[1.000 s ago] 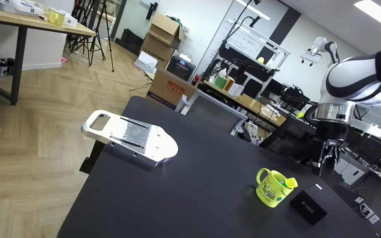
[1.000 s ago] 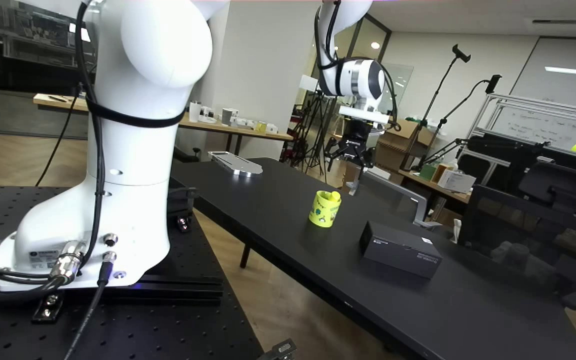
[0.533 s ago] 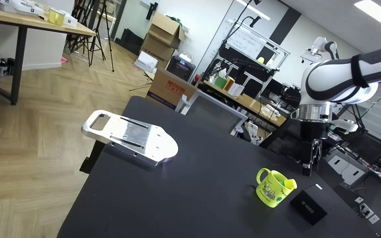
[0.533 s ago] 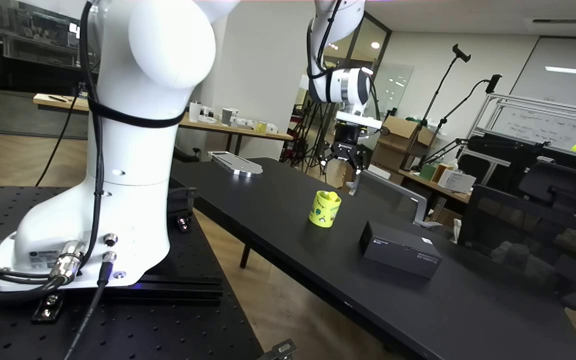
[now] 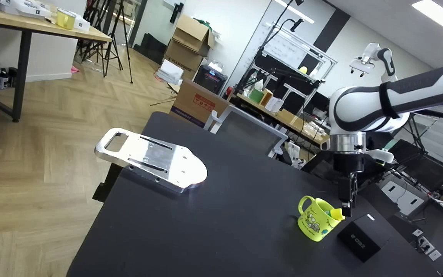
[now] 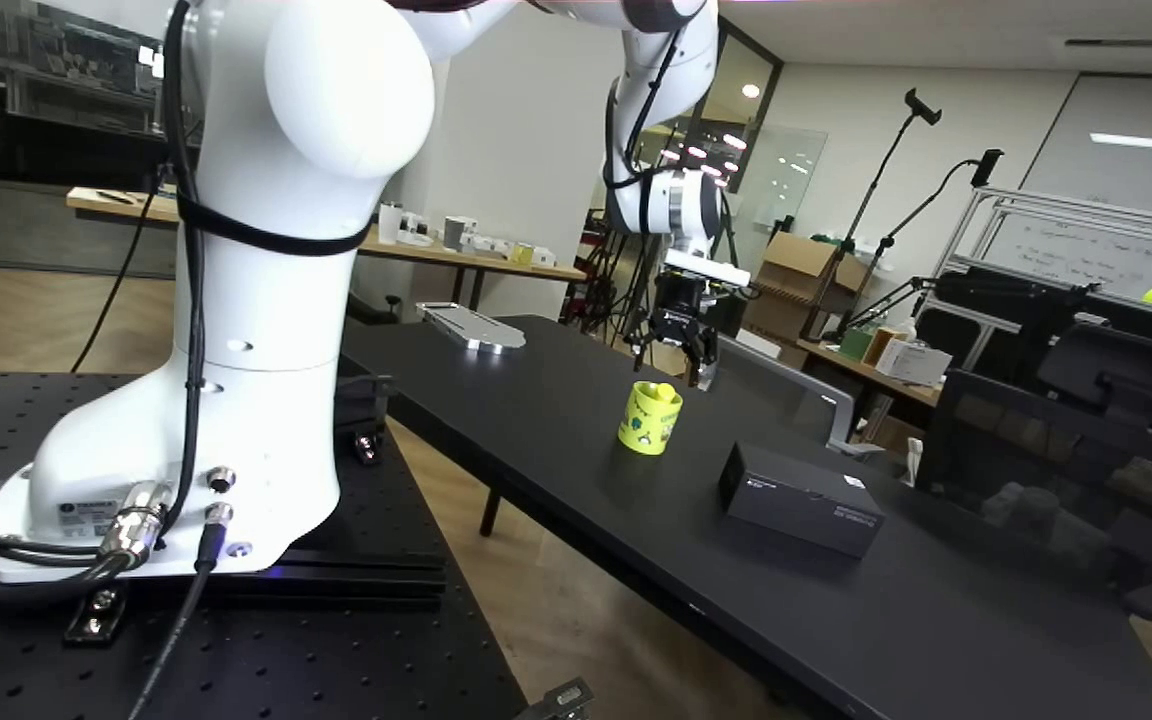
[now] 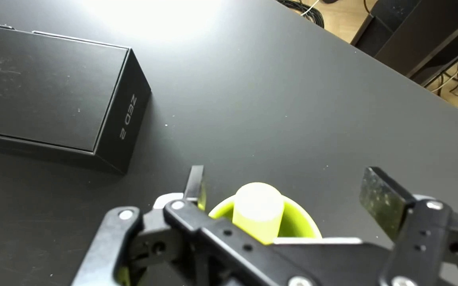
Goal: Remove the glue stick from the cup,place it on the box then the table,back into the cup and lastly on the table
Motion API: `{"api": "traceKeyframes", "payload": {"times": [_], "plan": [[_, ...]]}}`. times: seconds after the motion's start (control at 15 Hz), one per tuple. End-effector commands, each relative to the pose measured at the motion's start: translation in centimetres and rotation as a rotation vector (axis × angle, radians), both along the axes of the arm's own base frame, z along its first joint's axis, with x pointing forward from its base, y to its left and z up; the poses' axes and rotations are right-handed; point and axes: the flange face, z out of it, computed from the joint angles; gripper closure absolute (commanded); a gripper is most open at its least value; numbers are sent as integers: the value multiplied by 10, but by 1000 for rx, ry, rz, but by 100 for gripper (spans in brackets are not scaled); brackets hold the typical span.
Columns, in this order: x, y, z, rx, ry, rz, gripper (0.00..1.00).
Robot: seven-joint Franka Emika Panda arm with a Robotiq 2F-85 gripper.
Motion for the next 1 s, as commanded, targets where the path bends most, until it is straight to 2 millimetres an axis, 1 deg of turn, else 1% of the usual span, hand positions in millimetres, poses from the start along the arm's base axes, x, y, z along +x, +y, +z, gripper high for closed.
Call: {"api": "traceKeyframes", "payload": {"times": [0.0,0.2,0.27,0.33,0.4,0.6,0.73,0.93], "plan": [[11,2,-8,-26,15,5,0],[15,4,-14,-17,2,0,0],[17,5,-15,-10,-6,-1,25],[18,6,-16,-9,-18,-5,25],[18,5,-15,-2,-19,-7,32],[21,1,-13,-1,-27,-13,55],[22,-1,-11,-5,-27,-25,68],[25,-5,-8,-10,-24,-49,90]]}}
